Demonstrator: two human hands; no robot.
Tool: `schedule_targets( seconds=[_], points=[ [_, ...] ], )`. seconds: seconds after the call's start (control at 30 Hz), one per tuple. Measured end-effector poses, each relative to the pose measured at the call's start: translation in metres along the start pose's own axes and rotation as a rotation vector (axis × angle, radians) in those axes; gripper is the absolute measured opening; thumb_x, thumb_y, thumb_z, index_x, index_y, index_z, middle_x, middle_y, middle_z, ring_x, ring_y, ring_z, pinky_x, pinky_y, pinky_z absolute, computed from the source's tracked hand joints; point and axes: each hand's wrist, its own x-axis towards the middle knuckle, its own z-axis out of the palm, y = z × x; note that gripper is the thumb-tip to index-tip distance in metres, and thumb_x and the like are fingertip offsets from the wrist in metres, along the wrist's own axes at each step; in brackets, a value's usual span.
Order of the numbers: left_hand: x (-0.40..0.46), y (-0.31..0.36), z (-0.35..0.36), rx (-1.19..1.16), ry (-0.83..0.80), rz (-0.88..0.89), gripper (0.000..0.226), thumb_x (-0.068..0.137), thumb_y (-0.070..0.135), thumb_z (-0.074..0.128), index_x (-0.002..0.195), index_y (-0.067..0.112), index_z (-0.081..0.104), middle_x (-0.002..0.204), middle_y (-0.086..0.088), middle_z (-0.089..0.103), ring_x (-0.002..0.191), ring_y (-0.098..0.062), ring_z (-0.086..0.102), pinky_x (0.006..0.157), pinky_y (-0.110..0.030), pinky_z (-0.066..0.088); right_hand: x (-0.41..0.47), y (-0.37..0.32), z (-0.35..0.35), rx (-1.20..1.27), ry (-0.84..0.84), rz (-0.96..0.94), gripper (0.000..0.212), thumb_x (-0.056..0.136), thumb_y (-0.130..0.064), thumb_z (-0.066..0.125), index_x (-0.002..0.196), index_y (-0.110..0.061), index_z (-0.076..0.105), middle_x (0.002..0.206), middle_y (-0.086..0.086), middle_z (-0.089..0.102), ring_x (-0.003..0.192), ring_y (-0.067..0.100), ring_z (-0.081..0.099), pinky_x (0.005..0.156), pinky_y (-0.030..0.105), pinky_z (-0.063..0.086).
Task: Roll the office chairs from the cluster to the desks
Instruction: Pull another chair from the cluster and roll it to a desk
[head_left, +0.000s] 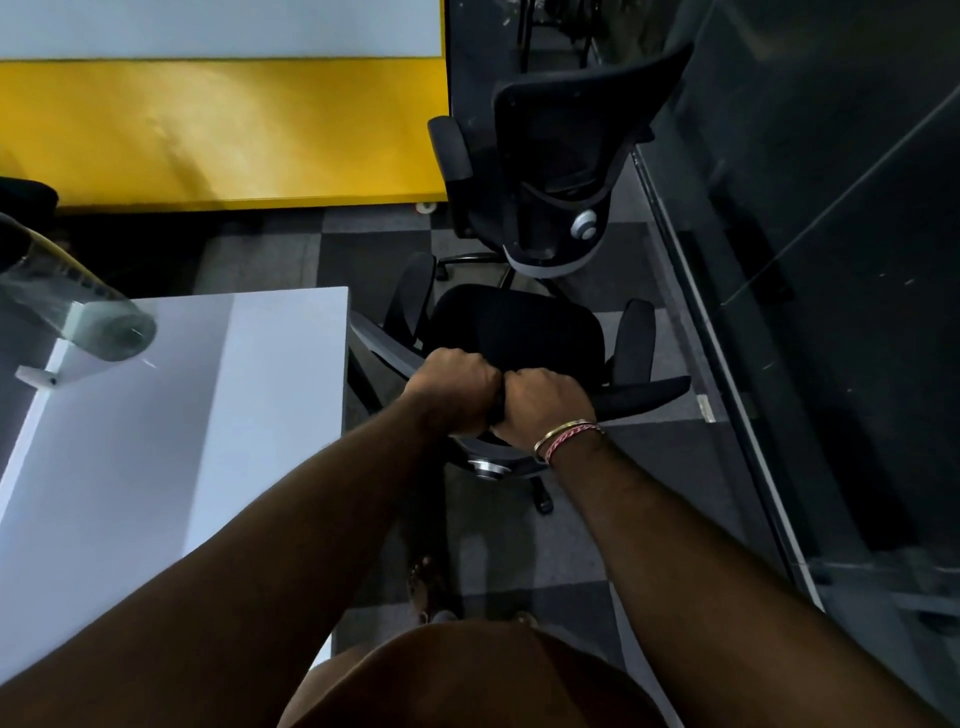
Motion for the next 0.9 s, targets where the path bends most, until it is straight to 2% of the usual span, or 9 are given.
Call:
schedule_targets(
  seconds=[0.1, 0.23, 0.37, 0.53, 0.63, 0.8, 0.9],
  points=[
    [0.005, 0.001, -0.004, 0.019, -0.04, 0.014, 0.032, 0.092, 0.055, 0.067, 0.104, 0.025, 0.066, 0.09, 0.003, 0.066, 0.078, -0.017, 0.063, 0.073, -0.035, 0.056, 0.003, 0.011, -0.002, 0.003, -0.043, -0.03, 0.034, 0.077, -0.048, 0.068, 0.097, -0.02, 0.065, 0.095, 0.003, 0.069, 0.089, 0.027, 0.067, 0.072, 0.036, 0.054],
    [0.008, 0.016, -0.015, 0.009, -0.071, -0.017, 0.028, 0.094, 0.052, 0.067, 0.092, 0.026, 0.059, 0.075, 0.005, 0.051, 0.072, -0.015, 0.058, 0.065, -0.032, 0.049, 0.0, 0.028, -0.004, -0.044, -0.036, -0.04, 0.033, 0.077, -0.051, 0.068, 0.091, -0.021, 0.066, 0.089, 0.003, 0.069, 0.083, 0.028, 0.068, 0.067, 0.034, 0.05],
    [0.013, 0.039, -0.02, -0.033, -0.075, -0.083, 0.026, 0.096, 0.051, 0.063, 0.094, 0.025, 0.065, 0.082, 0.003, 0.062, 0.073, -0.016, 0.061, 0.066, -0.033, 0.051, -0.005, 0.044, -0.007, -0.086, -0.023, -0.061, 0.028, 0.078, -0.049, 0.067, 0.084, -0.021, 0.067, 0.085, 0.004, 0.07, 0.081, 0.029, 0.069, 0.063, 0.032, 0.044],
    [0.013, 0.087, -0.025, -0.084, -0.066, -0.241, 0.025, 0.095, 0.051, 0.062, 0.094, 0.026, 0.067, 0.082, 0.003, 0.063, 0.074, -0.016, 0.061, 0.071, -0.034, 0.056, -0.023, 0.077, -0.009, -0.093, -0.038, -0.162, 0.028, 0.08, -0.049, 0.065, 0.081, -0.021, 0.067, 0.083, 0.003, 0.07, 0.081, 0.028, 0.069, 0.064, 0.032, 0.045],
    [0.012, 0.109, -0.025, -0.088, -0.063, -0.322, 0.023, 0.094, 0.048, 0.062, 0.094, 0.026, 0.069, 0.089, 0.003, 0.069, 0.077, -0.018, 0.064, 0.068, -0.034, 0.051, -0.033, 0.092, -0.009, -0.091, -0.029, -0.223, 0.027, 0.081, -0.048, 0.063, 0.08, -0.021, 0.067, 0.083, 0.004, 0.07, 0.08, 0.029, 0.069, 0.062, 0.032, 0.042],
    [0.0, 0.149, -0.025, -0.062, -0.072, -0.406, 0.019, 0.094, 0.043, 0.061, 0.096, 0.027, 0.072, 0.092, 0.003, 0.071, 0.082, -0.019, 0.068, 0.065, -0.032, 0.048, -0.059, 0.109, -0.009, -0.088, -0.045, -0.303, 0.027, 0.081, -0.049, 0.064, 0.077, -0.021, 0.064, 0.083, 0.004, 0.07, 0.079, 0.029, 0.068, 0.064, 0.032, 0.045],
    [-0.016, 0.171, -0.024, -0.092, -0.086, -0.453, 0.02, 0.095, 0.045, 0.064, 0.1, 0.027, 0.07, 0.094, 0.003, 0.071, 0.078, -0.017, 0.064, 0.065, -0.032, 0.046, -0.08, 0.112, -0.007, -0.092, -0.049, -0.348, 0.026, 0.08, -0.047, 0.065, 0.077, -0.021, 0.064, 0.084, 0.004, 0.07, 0.08, 0.028, 0.069, 0.066, 0.033, 0.048]
  ],
)
